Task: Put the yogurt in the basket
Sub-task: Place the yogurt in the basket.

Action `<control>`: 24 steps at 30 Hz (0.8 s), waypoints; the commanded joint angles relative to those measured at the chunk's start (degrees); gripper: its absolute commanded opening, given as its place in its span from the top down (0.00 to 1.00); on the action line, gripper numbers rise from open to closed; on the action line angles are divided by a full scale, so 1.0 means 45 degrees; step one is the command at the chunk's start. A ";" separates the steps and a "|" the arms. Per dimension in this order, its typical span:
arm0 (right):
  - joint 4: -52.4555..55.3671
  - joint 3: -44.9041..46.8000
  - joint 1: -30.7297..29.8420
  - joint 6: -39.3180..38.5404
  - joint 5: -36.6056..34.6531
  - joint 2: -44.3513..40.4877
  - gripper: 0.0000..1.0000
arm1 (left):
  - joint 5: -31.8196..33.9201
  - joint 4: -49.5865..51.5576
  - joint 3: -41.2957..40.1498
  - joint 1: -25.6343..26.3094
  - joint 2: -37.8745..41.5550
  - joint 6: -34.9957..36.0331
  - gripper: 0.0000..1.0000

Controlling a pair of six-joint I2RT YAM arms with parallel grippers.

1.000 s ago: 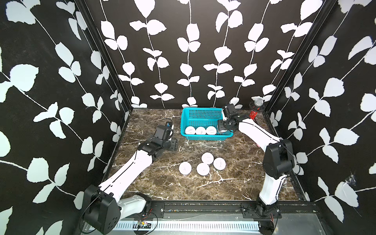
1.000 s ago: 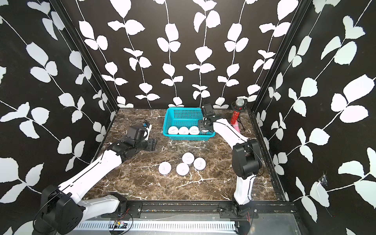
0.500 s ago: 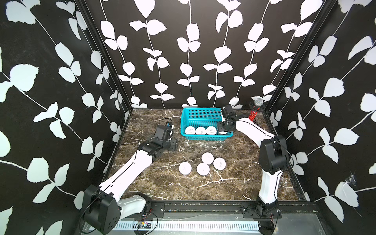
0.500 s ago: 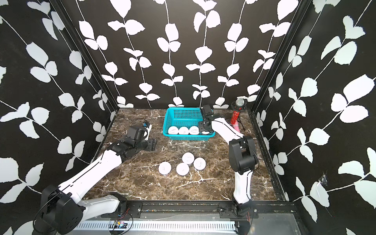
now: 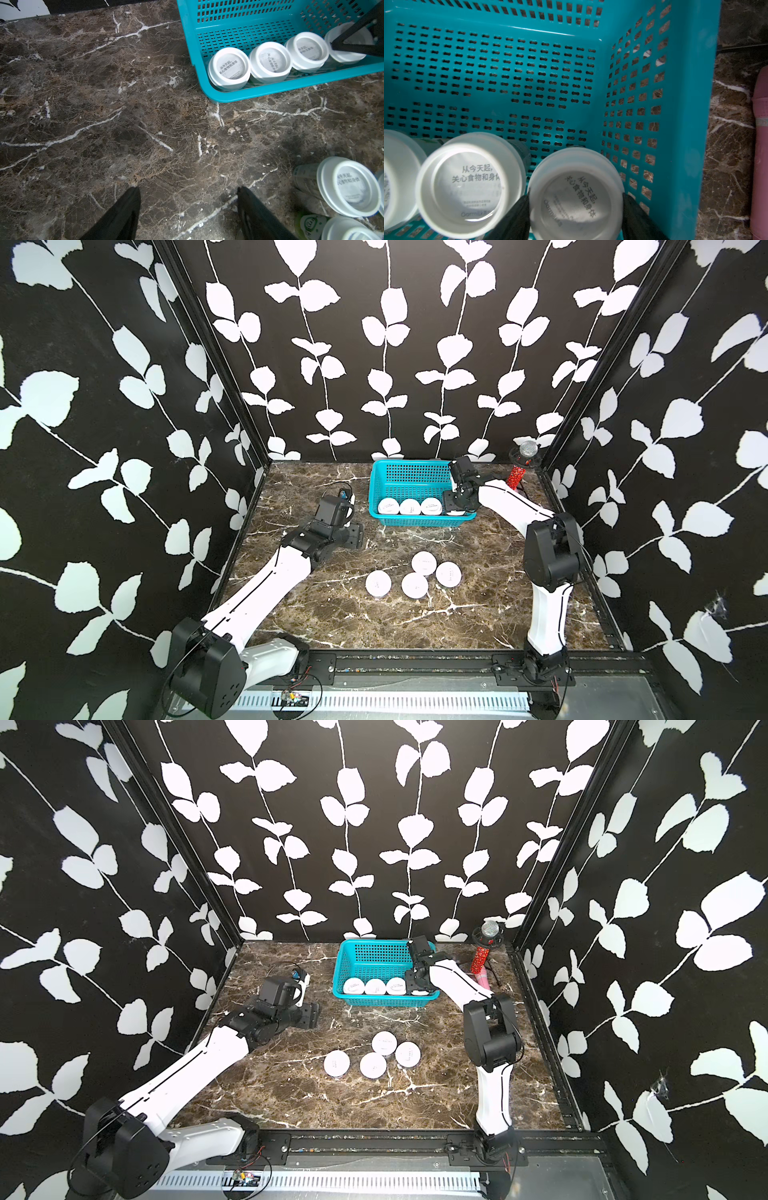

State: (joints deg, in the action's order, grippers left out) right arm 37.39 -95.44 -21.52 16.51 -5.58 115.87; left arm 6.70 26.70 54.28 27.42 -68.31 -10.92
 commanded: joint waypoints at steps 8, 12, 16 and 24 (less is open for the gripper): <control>0.0173 -0.0500 0.0075 0.0217 -0.0200 0.0227 0.24 | 0.0127 0.0083 -0.0010 -0.0079 0.0220 0.0121 0.26; 0.0150 -0.0486 0.0075 0.0242 -0.0214 0.0037 0.22 | 0.0124 0.0080 -0.0012 -0.0081 0.0221 0.0122 0.26; 0.0134 -0.0453 0.0075 0.0250 -0.0321 -0.0267 0.21 | 0.0137 0.0080 -0.0011 -0.0077 0.0240 0.0131 0.26; -0.0026 -0.0167 0.0085 0.0327 -0.0358 -0.1180 0.21 | 0.0095 0.0101 -0.0011 -0.0078 0.0284 0.0138 0.26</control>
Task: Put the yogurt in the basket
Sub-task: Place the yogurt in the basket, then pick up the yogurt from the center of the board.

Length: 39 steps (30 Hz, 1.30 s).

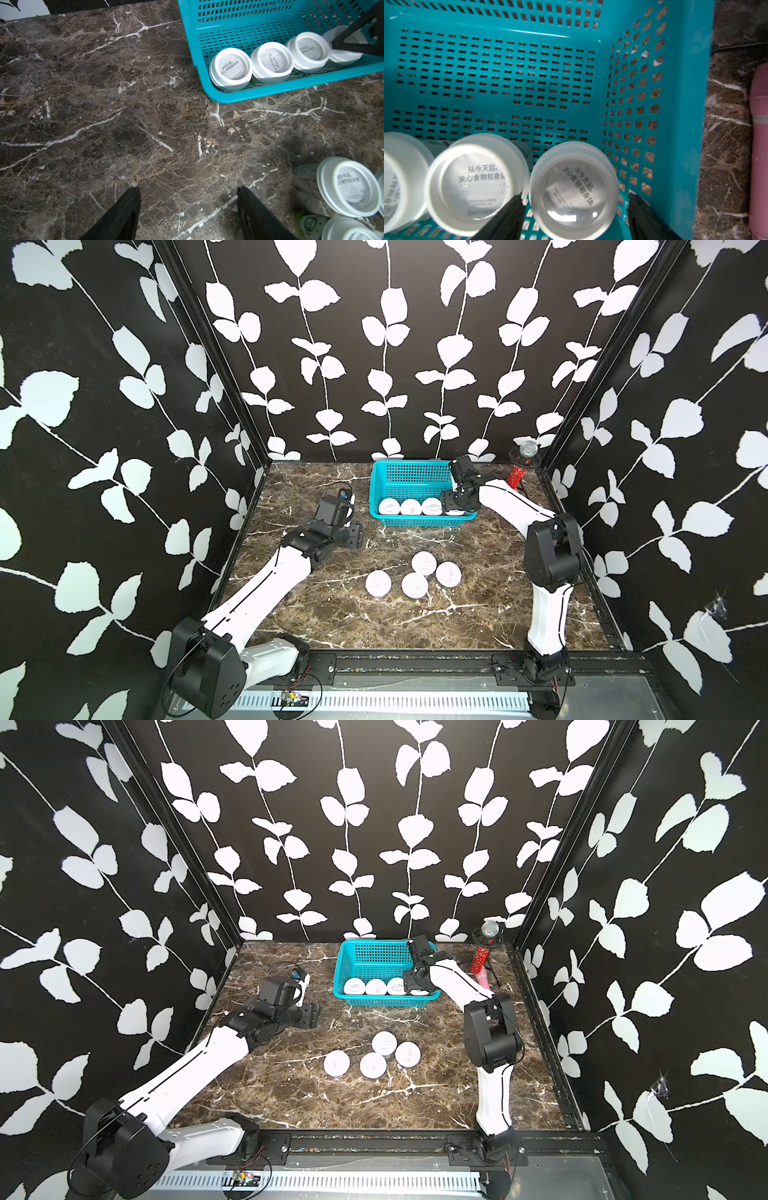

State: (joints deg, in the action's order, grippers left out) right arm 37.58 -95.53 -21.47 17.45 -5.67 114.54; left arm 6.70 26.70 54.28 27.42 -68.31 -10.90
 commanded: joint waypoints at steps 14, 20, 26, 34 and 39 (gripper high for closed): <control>-0.1870 0.2720 0.0066 0.0126 0.1245 -0.4149 0.22 | -0.1124 0.0519 0.0105 -0.0076 0.0230 0.0468 0.26; -0.2841 0.4907 0.0072 0.0221 0.1778 -0.6082 0.21 | -0.2027 0.0917 0.0086 -0.0057 0.0260 0.0513 0.25; -0.3248 0.6566 0.0068 0.0559 0.2214 -0.7245 0.21 | -0.2718 0.1331 -0.0341 0.0030 0.0579 0.0007 0.24; -0.3567 0.7630 0.0046 0.0822 0.2386 -0.7879 0.21 | -0.2333 0.1374 -0.1047 0.1467 0.1221 -0.0892 0.15; -0.3585 0.7772 0.0046 0.0829 0.2374 -0.7928 0.21 | -0.1943 0.1580 -0.1048 0.2678 0.0745 -0.1082 0.15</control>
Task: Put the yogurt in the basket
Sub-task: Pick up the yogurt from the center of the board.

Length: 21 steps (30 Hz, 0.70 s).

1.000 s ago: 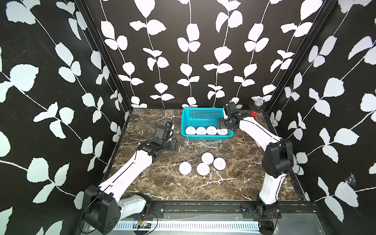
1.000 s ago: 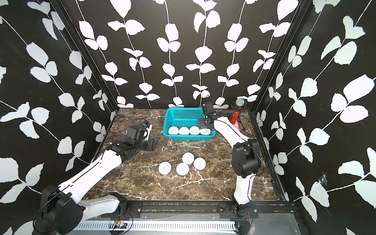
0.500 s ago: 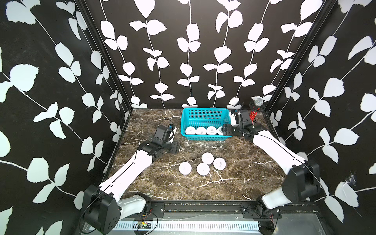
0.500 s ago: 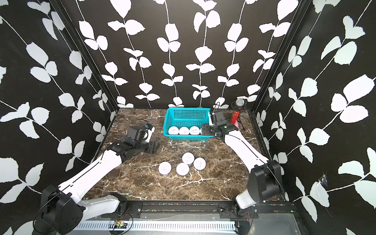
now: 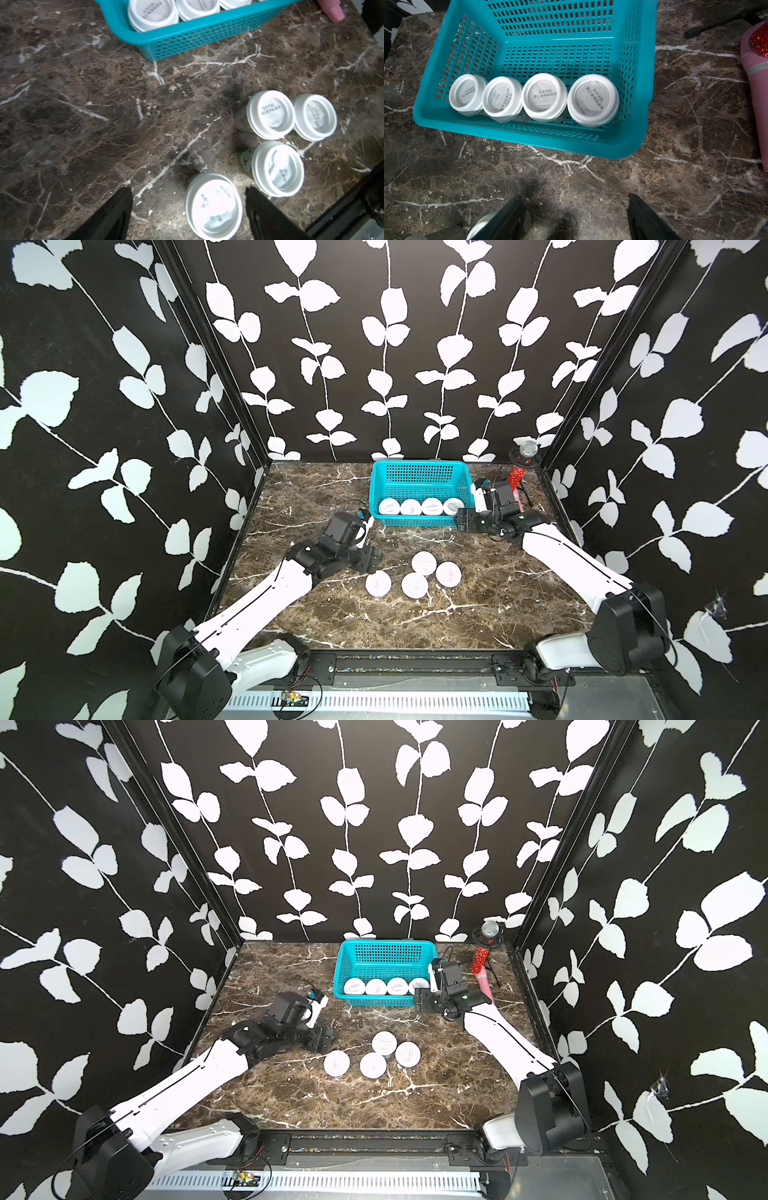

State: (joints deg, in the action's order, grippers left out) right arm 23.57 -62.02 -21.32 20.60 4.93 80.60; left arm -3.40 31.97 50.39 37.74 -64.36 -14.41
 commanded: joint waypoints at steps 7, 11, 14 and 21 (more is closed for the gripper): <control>-0.0453 0.0404 0.0016 0.0154 -0.0114 -0.0403 0.22 | 0.0783 0.0676 -0.0358 0.1156 -0.0469 -0.0429 0.13; -0.0514 0.0512 0.0013 0.0188 -0.0113 -0.0398 0.22 | 0.1123 0.0875 -0.0407 0.1616 -0.0567 -0.0372 0.12; -0.0533 0.0539 0.0007 0.0217 -0.0108 -0.0405 0.22 | 0.1350 0.1032 -0.0399 0.2010 -0.0751 -0.0304 0.12; -0.0562 0.0640 0.0029 0.0246 -0.0130 -0.0478 0.22 | 0.1607 0.1156 -0.0348 0.2707 -0.1263 -0.0350 0.13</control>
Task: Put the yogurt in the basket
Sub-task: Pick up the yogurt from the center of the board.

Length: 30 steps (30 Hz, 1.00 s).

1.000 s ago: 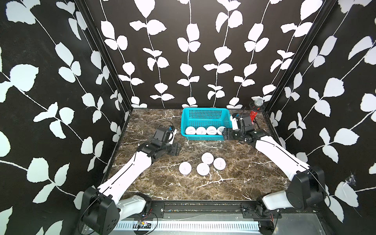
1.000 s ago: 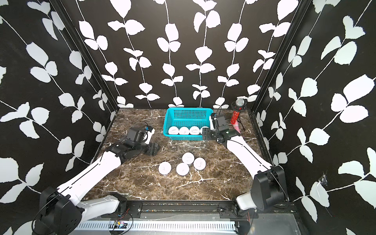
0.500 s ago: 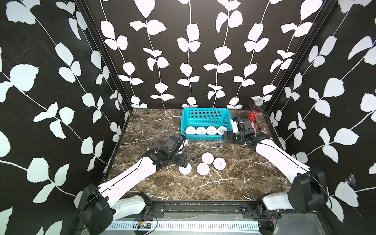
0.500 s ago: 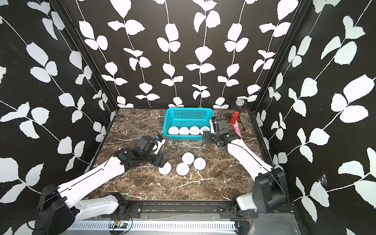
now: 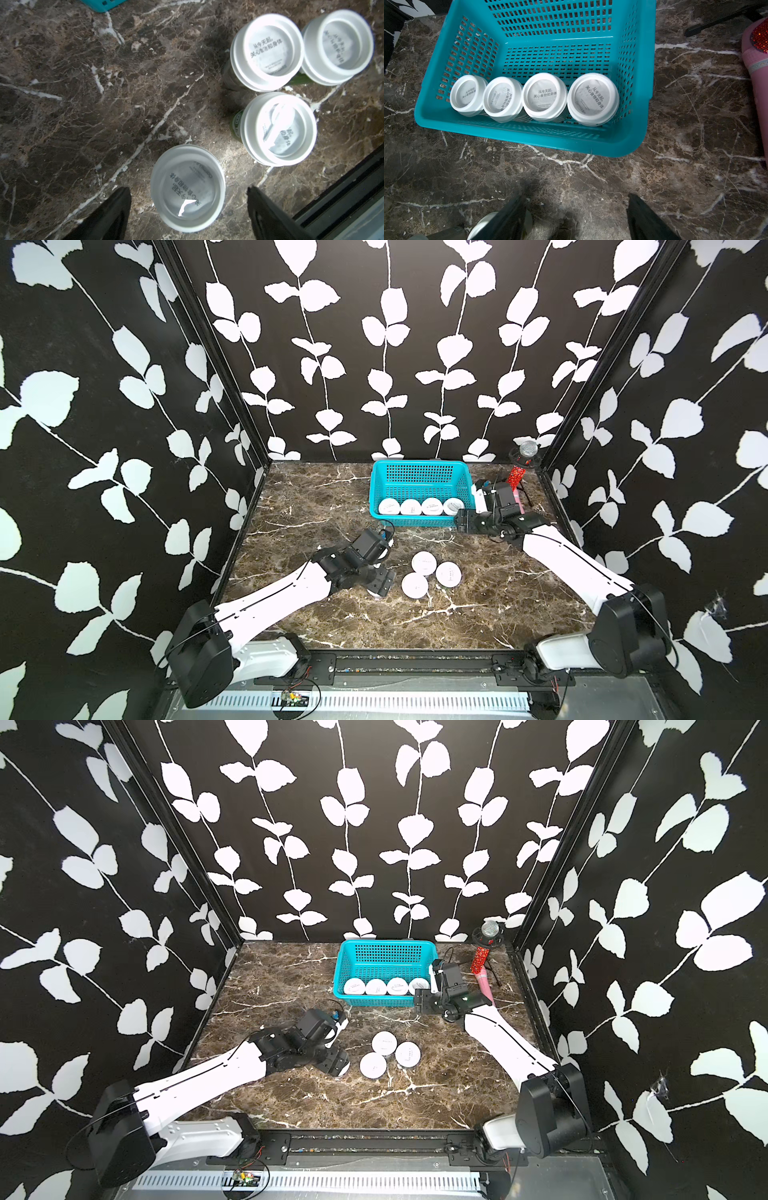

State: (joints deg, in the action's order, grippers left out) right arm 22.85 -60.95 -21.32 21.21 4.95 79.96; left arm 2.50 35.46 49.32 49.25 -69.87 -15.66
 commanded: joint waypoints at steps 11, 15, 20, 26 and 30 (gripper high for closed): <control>-0.0472 0.0593 0.0013 0.0218 -0.0146 -0.0401 0.22 | 0.0920 0.0637 -0.0064 0.0741 -0.0530 -0.0133 0.17; -0.0508 0.0615 0.0014 0.0247 -0.0121 -0.0404 0.22 | 0.1154 0.0696 -0.0019 0.0927 -0.0755 -0.0167 0.18; -0.0527 0.0655 0.0012 0.0267 -0.0086 -0.0415 0.22 | 0.1399 0.0734 0.0029 0.1027 -0.0914 -0.0182 0.24; -0.0536 0.0642 0.0012 0.0267 -0.0070 -0.0382 0.22 | 0.1472 0.0752 0.0013 0.1047 -0.1154 -0.0074 0.27; -0.0543 0.0671 0.0024 0.0286 -0.0065 -0.0368 0.21 | 0.1495 0.0739 0.0054 0.1047 -0.1358 -0.0026 0.28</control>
State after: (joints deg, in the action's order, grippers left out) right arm 21.65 -59.29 -21.32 21.91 4.95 79.75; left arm 8.40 37.04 49.32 53.60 -75.68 -16.05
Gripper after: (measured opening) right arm 0.784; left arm 0.722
